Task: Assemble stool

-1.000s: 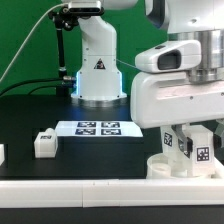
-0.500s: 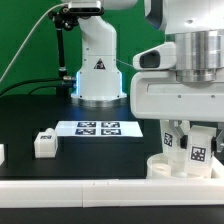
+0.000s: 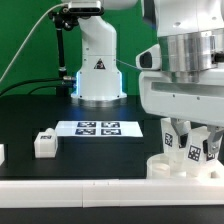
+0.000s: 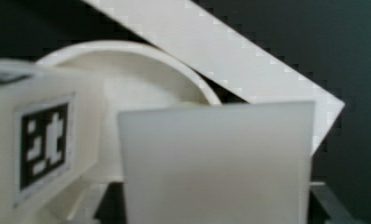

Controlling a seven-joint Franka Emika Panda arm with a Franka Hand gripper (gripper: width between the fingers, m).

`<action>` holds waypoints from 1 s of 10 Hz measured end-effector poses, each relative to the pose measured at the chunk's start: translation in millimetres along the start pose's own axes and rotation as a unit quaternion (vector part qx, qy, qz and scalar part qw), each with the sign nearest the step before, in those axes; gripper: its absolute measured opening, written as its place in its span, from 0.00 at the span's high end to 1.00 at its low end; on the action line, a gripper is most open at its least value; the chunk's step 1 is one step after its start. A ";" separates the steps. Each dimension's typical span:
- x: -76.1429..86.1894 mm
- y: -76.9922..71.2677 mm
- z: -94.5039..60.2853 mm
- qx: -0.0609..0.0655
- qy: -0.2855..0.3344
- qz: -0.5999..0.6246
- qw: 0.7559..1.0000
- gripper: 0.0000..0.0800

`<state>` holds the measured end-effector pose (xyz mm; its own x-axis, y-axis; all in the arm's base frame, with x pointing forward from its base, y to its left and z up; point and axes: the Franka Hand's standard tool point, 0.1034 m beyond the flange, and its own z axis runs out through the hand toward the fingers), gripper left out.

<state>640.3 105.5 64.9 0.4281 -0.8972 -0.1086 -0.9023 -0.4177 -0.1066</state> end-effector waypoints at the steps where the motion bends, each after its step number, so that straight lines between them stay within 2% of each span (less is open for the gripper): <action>1: -0.1 -0.2 -0.1 0.000 -0.001 0.036 0.999 0.58; 2: -0.3 -0.8 -0.5 0.000 -0.005 0.113 0.994 0.58; 3: -0.1 -0.8 0.6 0.008 -0.009 0.183 0.983 0.58; 4: 0.1 -0.4 0.7 0.023 -0.013 0.240 0.971 0.58; 5: -0.4 0.8 0.7 0.034 -0.016 0.276 0.960 0.58; 6: -0.2 0.4 0.9 0.034 -0.015 0.263 0.964 0.58; 7: -0.6 0.5 1.4 0.034 -0.015 0.254 0.966 0.35; 8: -1.5 0.0 1.1 0.034 -0.014 0.244 0.969 0.35; 9: -4.5 -2.5 -1.6 0.036 -0.013 0.166 0.985 0.22; 10: -7.9 -5.9 -8.7 0.034 -0.013 0.072 0.997 0.22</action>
Offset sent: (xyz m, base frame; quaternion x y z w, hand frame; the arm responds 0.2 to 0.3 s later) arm -0.0043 -0.0045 -0.0013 0.0602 -0.0027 0.3153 0.9471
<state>641.8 113.8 75.0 0.2967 -0.9425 -0.1540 -0.9494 -0.2737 -0.1538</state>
